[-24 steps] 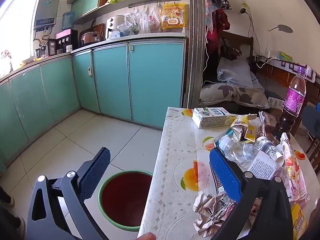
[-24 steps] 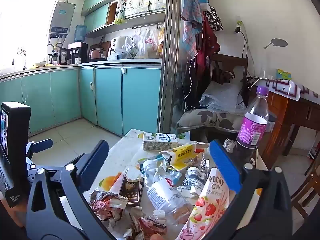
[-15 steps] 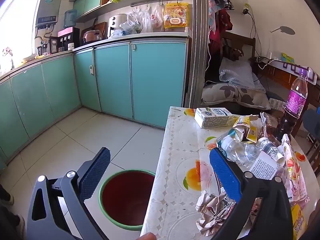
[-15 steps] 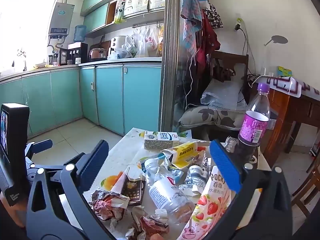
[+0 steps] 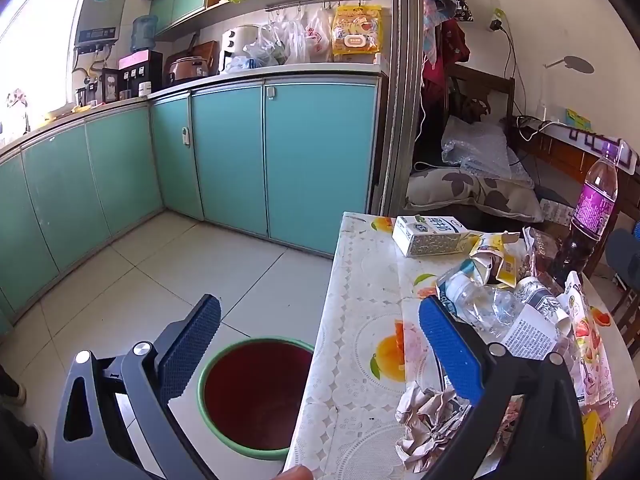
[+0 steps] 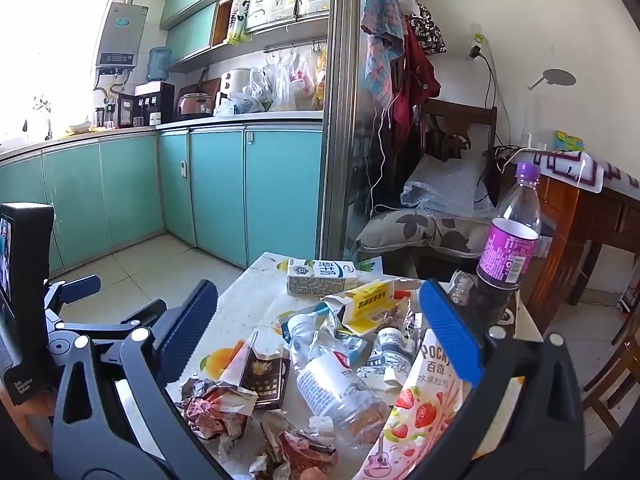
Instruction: Collect trash
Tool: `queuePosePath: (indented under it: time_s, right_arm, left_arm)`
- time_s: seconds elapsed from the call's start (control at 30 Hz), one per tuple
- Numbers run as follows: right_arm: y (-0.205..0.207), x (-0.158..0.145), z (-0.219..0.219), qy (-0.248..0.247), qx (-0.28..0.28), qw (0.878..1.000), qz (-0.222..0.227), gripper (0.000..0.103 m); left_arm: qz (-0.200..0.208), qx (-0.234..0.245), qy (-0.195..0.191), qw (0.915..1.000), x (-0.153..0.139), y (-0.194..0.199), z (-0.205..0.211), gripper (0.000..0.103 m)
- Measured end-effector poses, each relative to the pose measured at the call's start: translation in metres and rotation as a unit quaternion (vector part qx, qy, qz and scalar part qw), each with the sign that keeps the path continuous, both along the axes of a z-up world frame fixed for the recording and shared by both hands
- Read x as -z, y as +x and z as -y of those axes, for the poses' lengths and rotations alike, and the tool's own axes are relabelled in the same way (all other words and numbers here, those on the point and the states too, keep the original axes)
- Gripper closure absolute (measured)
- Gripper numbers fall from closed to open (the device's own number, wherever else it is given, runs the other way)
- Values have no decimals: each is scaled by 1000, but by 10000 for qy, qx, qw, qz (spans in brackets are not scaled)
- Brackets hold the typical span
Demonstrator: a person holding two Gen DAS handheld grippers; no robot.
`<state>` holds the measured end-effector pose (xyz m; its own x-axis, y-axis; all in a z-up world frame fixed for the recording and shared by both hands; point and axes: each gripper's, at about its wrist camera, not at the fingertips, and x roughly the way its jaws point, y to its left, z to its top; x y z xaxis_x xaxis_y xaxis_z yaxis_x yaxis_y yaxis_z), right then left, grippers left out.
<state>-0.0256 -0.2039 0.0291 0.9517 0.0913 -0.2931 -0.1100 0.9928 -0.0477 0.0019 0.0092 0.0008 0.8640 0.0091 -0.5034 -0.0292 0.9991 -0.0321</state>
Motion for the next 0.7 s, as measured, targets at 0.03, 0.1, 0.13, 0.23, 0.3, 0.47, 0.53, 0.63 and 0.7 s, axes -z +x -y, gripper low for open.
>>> queuePosePath:
  time_s: [0.03,0.1,0.13,0.23,0.3,0.47,0.53,0.63,0.7]
  right_arm:
    - [1,0,0,-8,5,10000,-5,3]
    - [1,1,-1,-18,17,10000,5,3]
    - [1,1,0,-11,21,10000,10,3]
    - [1,2,0,25,12,10000,-5,3]
    - [1,2,-1,19,1,10000,-28,3]
    - [2,3,-1,2,2,10000,-38,3]
    - [3,4,0,28,3,10000,-45,3]
    - [6,6,1,57,-2,10000,-80,3]
    - [8,9,1,44,-4,9999,-125,3]
  left_arm:
    - [0,-1,-3,10000,0,0,0,7]
    - [-1,4,-7,10000,0,0,0,7]
    - [-3,6,-8,10000,0,0,0,7]
    - [-6,7,-18,10000,0,0,0,7]
    - [-2,0,-26,10000,1,0,0,7]
    - [-10,-10,-59,10000,2,1,-2,7]
    - [-16,-5,-53,10000,2,1,-2,7]
    - [-37,-4,-43,10000,3,2,-1,7]
    - [-57,-4,-44,10000,4,2,-1,7]
